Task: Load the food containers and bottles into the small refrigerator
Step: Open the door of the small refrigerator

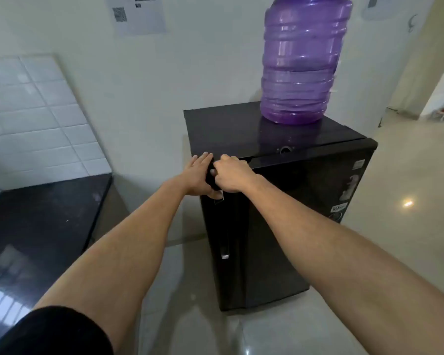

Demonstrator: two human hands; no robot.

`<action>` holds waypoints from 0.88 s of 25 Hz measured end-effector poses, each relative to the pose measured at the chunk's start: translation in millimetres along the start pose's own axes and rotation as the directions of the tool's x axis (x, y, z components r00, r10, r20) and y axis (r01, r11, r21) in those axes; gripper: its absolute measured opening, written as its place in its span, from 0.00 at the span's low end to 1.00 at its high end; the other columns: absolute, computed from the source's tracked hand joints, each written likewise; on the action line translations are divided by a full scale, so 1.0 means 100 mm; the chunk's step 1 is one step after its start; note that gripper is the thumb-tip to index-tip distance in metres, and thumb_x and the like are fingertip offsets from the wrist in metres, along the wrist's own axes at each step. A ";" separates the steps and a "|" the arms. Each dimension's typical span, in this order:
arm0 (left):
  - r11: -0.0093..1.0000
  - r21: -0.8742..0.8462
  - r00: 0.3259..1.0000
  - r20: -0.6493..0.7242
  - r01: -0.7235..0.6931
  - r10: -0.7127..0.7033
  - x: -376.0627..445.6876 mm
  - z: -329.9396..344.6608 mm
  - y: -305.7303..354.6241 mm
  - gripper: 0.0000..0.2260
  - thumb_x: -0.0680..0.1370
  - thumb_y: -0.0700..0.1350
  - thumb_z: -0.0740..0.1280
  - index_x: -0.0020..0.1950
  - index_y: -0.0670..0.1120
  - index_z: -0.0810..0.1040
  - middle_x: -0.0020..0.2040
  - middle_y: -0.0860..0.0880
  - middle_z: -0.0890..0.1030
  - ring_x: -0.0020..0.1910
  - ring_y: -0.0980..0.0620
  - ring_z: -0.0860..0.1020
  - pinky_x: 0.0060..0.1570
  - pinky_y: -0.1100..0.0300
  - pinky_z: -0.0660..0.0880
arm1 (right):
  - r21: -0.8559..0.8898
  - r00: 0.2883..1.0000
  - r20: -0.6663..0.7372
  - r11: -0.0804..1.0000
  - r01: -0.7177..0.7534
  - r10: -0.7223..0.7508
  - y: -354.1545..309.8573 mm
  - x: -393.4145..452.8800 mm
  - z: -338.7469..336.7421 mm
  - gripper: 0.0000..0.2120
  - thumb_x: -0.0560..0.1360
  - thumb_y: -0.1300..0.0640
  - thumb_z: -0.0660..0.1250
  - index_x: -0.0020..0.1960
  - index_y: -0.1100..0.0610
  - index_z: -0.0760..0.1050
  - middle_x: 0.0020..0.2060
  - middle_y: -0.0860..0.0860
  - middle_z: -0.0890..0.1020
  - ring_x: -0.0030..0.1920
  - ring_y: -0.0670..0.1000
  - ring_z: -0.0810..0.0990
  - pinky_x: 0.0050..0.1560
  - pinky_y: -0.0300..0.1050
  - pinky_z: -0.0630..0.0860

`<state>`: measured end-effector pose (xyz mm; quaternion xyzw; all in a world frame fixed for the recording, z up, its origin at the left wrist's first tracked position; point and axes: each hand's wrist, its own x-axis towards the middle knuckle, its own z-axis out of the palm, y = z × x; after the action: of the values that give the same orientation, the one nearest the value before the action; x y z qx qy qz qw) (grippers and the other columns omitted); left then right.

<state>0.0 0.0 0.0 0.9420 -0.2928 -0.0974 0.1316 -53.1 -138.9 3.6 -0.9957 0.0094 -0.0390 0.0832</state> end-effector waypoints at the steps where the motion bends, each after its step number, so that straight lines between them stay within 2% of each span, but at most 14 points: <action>1: 1.000 0.003 1.000 0.011 -0.002 0.002 0.02 -0.01 -0.04 0.62 0.71 0.57 0.83 0.89 0.46 0.43 0.90 0.49 0.43 0.88 0.46 0.39 0.85 0.50 0.44 | 0.006 1.000 0.018 1.000 -0.006 0.006 0.00 0.02 -0.02 0.17 0.85 0.50 0.60 0.68 0.56 0.78 0.66 0.59 0.76 0.67 0.64 0.75 0.63 0.61 0.72; 5: 0.999 -0.043 1.000 -0.001 -0.022 0.022 -0.01 0.00 -0.06 0.63 0.71 0.57 0.84 0.89 0.46 0.42 0.89 0.51 0.43 0.88 0.46 0.38 0.86 0.49 0.43 | 0.008 0.999 0.031 0.999 -0.042 0.042 0.02 0.02 -0.03 0.20 0.86 0.48 0.56 0.71 0.56 0.78 0.67 0.59 0.76 0.68 0.63 0.75 0.65 0.62 0.71; 10: 0.997 -0.068 0.999 0.008 -0.042 0.043 -0.01 -0.01 -0.12 0.63 0.70 0.54 0.85 0.89 0.47 0.42 0.89 0.52 0.42 0.88 0.47 0.37 0.85 0.50 0.43 | 0.009 0.997 0.010 0.997 -0.075 0.075 -0.01 0.02 0.04 0.26 0.87 0.42 0.52 0.72 0.55 0.78 0.68 0.58 0.76 0.68 0.62 0.76 0.68 0.62 0.69; 13: 0.997 -0.052 0.997 0.036 -0.062 0.064 -0.01 -0.05 -0.13 0.65 0.68 0.54 0.86 0.89 0.47 0.42 0.89 0.51 0.42 0.88 0.47 0.37 0.86 0.49 0.44 | 0.019 0.994 -0.021 0.994 -0.106 0.106 -0.02 0.02 0.10 0.26 0.88 0.41 0.50 0.72 0.54 0.78 0.68 0.58 0.77 0.69 0.61 0.76 0.69 0.62 0.68; 15: 0.993 -0.103 0.993 0.091 -0.060 0.069 0.00 -0.11 -0.20 0.67 0.66 0.55 0.87 0.89 0.48 0.42 0.89 0.53 0.41 0.87 0.48 0.36 0.86 0.47 0.44 | 0.021 0.993 -0.037 0.993 -0.115 0.116 -0.05 -0.01 0.11 0.25 0.88 0.42 0.51 0.71 0.54 0.78 0.67 0.57 0.78 0.68 0.61 0.76 0.69 0.61 0.68; 17: 0.982 -0.178 0.982 0.167 -0.063 0.093 0.02 -0.17 -0.29 0.68 0.64 0.59 0.87 0.89 0.52 0.42 0.89 0.57 0.39 0.87 0.52 0.34 0.86 0.44 0.43 | 0.043 0.992 -0.053 0.993 -0.114 0.116 -0.04 -0.11 0.13 0.24 0.87 0.42 0.52 0.69 0.53 0.80 0.66 0.56 0.79 0.67 0.60 0.77 0.70 0.61 0.68; 19: 0.952 -0.296 0.965 0.220 -0.076 0.145 0.01 -0.22 -0.37 0.67 0.63 0.70 0.82 0.89 0.55 0.44 0.88 0.61 0.39 0.86 0.56 0.33 0.86 0.41 0.44 | 0.088 0.991 -0.065 0.990 -0.113 0.119 -0.01 -0.32 0.16 0.24 0.86 0.41 0.52 0.66 0.53 0.81 0.63 0.55 0.80 0.65 0.60 0.77 0.70 0.60 0.67; 21: 0.846 -0.533 0.958 0.224 -0.035 0.180 -0.01 -0.25 -0.41 0.58 0.67 0.79 0.72 0.88 0.61 0.49 0.88 0.63 0.40 0.86 0.58 0.37 0.85 0.37 0.52 | 0.130 0.988 -0.093 0.985 -0.111 0.123 0.04 -0.61 0.18 0.26 0.83 0.39 0.52 0.60 0.52 0.83 0.58 0.53 0.81 0.63 0.58 0.78 0.70 0.58 0.66; 22: 0.798 -0.602 0.956 0.222 -0.020 0.192 -0.03 -0.23 -0.41 0.53 0.69 0.81 0.67 0.88 0.63 0.51 0.88 0.63 0.41 0.87 0.57 0.38 0.85 0.36 0.53 | 0.150 0.985 -0.118 0.982 -0.110 0.128 0.05 -0.79 0.19 0.25 0.81 0.38 0.52 0.56 0.51 0.83 0.55 0.51 0.81 0.61 0.56 0.78 0.70 0.57 0.66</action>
<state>25.4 38.5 9.6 0.8128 -0.3156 -0.3049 0.3831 -130.7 -138.7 -21.4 -0.9803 0.0716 -0.0976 0.1559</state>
